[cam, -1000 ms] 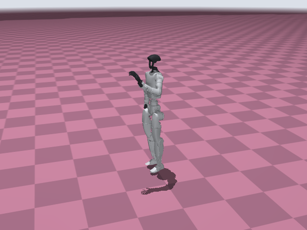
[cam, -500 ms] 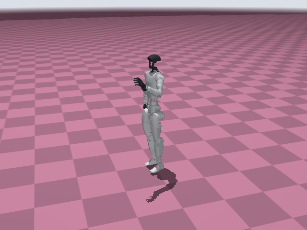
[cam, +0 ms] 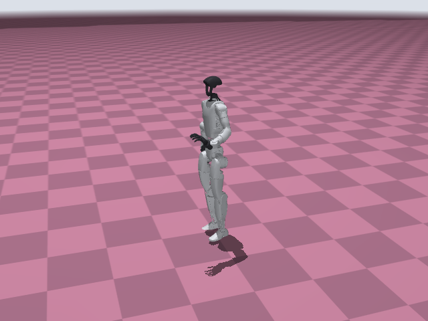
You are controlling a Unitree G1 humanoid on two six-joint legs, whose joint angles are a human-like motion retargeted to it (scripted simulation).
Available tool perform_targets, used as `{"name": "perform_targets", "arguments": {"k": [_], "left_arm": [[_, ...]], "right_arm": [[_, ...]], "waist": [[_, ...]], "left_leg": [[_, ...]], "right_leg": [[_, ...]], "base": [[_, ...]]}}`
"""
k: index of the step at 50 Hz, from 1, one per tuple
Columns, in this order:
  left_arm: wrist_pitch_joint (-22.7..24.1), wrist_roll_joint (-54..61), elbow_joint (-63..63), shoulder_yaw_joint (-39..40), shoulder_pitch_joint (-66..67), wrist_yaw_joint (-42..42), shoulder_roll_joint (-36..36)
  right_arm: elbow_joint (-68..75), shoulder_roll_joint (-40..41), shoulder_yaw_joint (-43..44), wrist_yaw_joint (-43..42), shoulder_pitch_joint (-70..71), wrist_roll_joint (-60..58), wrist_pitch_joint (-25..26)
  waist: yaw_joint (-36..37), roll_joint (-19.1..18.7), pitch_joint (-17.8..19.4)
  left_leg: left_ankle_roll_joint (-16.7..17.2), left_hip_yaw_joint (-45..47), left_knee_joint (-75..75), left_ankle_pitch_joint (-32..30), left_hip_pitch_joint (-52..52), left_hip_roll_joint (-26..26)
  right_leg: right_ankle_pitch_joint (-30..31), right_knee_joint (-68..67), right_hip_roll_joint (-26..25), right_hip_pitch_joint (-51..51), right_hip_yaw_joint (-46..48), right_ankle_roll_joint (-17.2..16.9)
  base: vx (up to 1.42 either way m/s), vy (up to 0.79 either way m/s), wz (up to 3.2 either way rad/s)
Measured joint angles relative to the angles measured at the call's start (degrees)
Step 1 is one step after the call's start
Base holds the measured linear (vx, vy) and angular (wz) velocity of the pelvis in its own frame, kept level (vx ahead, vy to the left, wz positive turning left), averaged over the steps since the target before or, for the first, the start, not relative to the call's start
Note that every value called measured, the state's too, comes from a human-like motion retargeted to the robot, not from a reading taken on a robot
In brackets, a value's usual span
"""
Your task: Upper body actions
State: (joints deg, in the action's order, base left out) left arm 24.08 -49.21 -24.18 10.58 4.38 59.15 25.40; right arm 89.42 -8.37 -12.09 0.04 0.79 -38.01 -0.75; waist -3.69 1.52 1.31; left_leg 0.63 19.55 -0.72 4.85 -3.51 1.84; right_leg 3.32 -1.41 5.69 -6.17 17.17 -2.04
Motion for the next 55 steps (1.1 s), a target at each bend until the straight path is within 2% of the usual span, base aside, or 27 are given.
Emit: {"name": "perform_targets", "arguments": {"k": [5, 10, 13, 15, 18, 21, 25, 32, 35, 39, 47, 55], "left_arm": [[-1.1, 2.3, -21.4, -1.0, -1.2, -10.3, -4.4], [-4.6, 13.1, -38.5, -1.1, -2.4, -28.9, -7.7], [-12.8, 19.7, -51.0, 0.5, -3.8, -43.4, -9.5], [-16.9, 23.2, -58.1, 2.2, -5.0, -49.8, -10.5], [-20.3, 32.4, -67.2, 4.5, -6.0, -59.0, -11.3], [-24.0, 41.3, -70.2, 5.2, -4.9, -64.9, -13.0], [-25.3, 43.3, -69.7, 5.3, -2.3, -64.5, -15.7], [-23.3, 35.6, -67.2, 0.2, 0.1, -63.3, -18.8], [-22.6, 34.8, -65.4, -0.5, 0.4, -59.2, -19.4], [-20.2, 34.1, -63.1, -1.3, 0.2, -54.0, -18.4], [-20.9, 35.8, -62.1, 0.0, -1.5, -57.6, -16.2], [-21.1, 39.3, -62.3, 1.7, -2.5, -57.2, -16.0]], "right_arm": [[0.1, -0.1, 0.2, 0.1, -0.1, 0.3, -0.1], [0.0, -0.2, 0.3, 0.2, 0.1, 0.3, -0.2], [-0.1, -0.1, 0.2, 0.3, 0.1, 0.4, -0.3], [-0.2, -0.1, 0.1, 0.3, 0.2, 0.3, -0.4], [-0.7, -0.1, 0.2, 0.3, 0.4, -0.2, -0.6], [-1.1, -0.1, 0.4, -0.1, 0.5, -0.5, -0.8], [-1.2, -0.4, 0.4, -1.2, 0.1, 0.1, -1.2], [0.8, -0.5, 0.3, -1.1, -0.5, 0.3, 0.0], [1.1, -0.4, 0.1, -0.1, -0.8, -0.1, 0.4], [0.6, -0.4, 0.2, -0.7, -1.1, 0.2, 0.2], [-0.3, -0.4, -0.6, 0.0, -0.3, -1.1, 0.1], [-1.2, 0.1, -0.6, 0.2, 0.1, -0.2, -0.7]], "waist": [[0.9, 0.2, 0.4], [0.7, 0.1, 0.7], [0.6, 0.2, 1.1], [0.5, 0.3, 1.5], [-0.2, 0.6, 2.0], [-1.6, 0.7, 2.3], [-2.2, 0.7, 2.5], [-1.7, 1.0, 3.2], [0.8, 1.1, 3.6], [-0.9, 1.4, 3.4], [-1.7, 1.3, 2.8], [-2.1, 1.2, 2.3]], "left_leg": [[0.1, 0.7, 0.0, 0.1, -0.2, -0.1], [0.1, 0.7, 0.0, 0.0, -0.3, -0.3], [0.1, 0.7, 0.0, 0.0, -0.5, -0.4], [0.1, 0.7, -0.1, 0.0, -0.8, -0.4], [0.0, 0.4, -0.1, 0.0, -1.0, -0.4], [0.0, -0.4, -0.2, 0.0, -0.9, -0.3], [0.0, -0.5, -0.2, 0.0, -0.9, -0.3], [-0.1, -0.7, -0.2, -0.2, -0.8, -0.2], [-0.4, 1.5, -0.5, -0.7, -0.3, -0.4], [-0.1, -1.0, -0.3, -0.3, -0.8, -0.1], [-0.2, -1.6, -0.2, -0.5, -0.5, -0.1], [-0.2, -1.3, -0.2, -0.4, -0.5, -0.1]], "right_leg": [[0.0, -0.3, 0.2, 0.1, -0.8, -0.2], [0.0, -0.3, 0.1, 0.0, -0.8, -0.2], [0.0, -0.4, 0.1, -0.2, -0.8, -0.3], [0.0, -0.4, 0.1, -0.4, -0.8, -0.3], [0.0, -0.4, 0.1, -0.7, -0.5, -0.3], [0.2, -0.2, 0.0, -0.9, 0.3, -0.2], [0.3, -0.2, 0.0, -0.7, 0.4, -0.2], [0.2, -0.1, 0.1, -1.1, 0.7, -0.3], [0.4, 0.2, -0.3, -1.1, -1.3, 0.1], [0.1, 0.2, 0.0, -1.5, 1.1, 0.0], [0.1, 0.3, -0.3, -1.4, 1.9, 0.1], [0.1, 0.3, -0.4, -1.2, 1.5, 0.2]], "base": [[0.00, 0.00, 0.00], [0.00, 0.00, 0.00], [0.00, 0.00, 0.00], [0.00, 0.00, 0.00], [0.00, 0.00, 0.00], [0.00, -0.02, 0.13], [0.00, 0.00, 0.00], [0.00, 0.00, 0.00], [0.01, 0.00, -0.32], [0.00, -0.01, 0.37], [0.00, 0.00, 0.00], [0.00, 0.00, -0.08]]}}
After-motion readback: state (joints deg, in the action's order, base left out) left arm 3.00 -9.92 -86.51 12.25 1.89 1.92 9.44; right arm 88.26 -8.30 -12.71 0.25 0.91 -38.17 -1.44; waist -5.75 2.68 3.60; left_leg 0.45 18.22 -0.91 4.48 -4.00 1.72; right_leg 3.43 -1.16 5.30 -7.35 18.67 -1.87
